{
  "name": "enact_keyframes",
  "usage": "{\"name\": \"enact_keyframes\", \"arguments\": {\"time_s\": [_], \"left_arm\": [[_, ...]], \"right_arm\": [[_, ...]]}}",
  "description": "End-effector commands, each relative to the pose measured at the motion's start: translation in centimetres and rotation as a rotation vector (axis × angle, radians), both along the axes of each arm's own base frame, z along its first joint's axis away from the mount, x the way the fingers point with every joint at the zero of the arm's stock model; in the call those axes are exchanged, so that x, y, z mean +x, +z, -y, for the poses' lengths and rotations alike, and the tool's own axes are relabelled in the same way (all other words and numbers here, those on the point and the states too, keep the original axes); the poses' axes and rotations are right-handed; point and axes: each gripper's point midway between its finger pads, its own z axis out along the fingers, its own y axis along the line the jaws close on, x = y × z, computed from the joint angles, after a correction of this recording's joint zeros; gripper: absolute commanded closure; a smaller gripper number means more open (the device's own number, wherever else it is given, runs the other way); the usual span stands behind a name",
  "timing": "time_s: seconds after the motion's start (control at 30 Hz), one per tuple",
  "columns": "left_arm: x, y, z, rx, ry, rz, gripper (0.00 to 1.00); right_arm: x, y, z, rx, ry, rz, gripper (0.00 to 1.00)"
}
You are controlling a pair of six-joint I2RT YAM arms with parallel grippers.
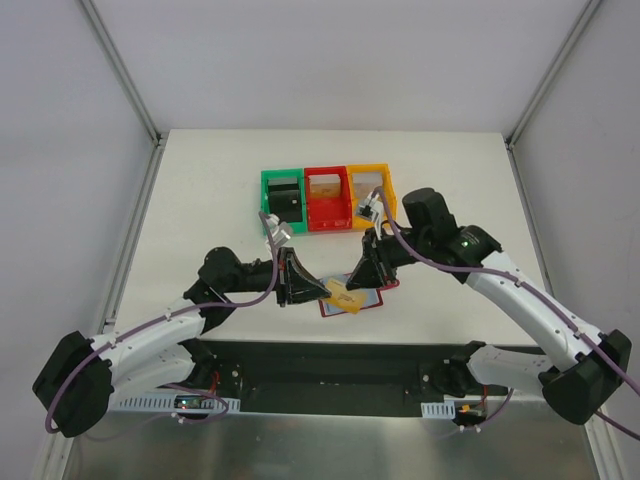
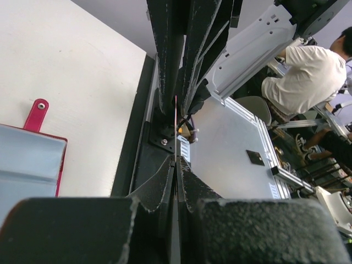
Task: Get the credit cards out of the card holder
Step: Place the credit card in the storage box.
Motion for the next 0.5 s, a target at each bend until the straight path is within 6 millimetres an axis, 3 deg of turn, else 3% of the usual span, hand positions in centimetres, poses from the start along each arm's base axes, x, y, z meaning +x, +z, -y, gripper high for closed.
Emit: {"name": "enact_keyframes", "arguments": {"time_s": [0.0,0.17,0.33,0.47], "left_arm": [[-0.8,2.6,0.3,-0.055,-0.063,0.077,1.00],[-0.8,2.5,0.3,-0.053,-0.065,0.074,1.00],[-0.7,2.5,0.3,-0.055,-0.060,0.079,1.00],[-0.5,2.5,0.3,-0.049,-0.045,0.077,1.00]], "right_arm": [[-0.2,1.8,-0.4,0.032,0.038,0.050,0.83],[-0.4,1.7,-0.4,0.024,0.054,0.046,0.99],[-0.8,1.6,-0.4,0.018,0.080,0.039,0.99],[-2.3,3.0,-0.2,0.075,0.142,0.096,0.99]]}}
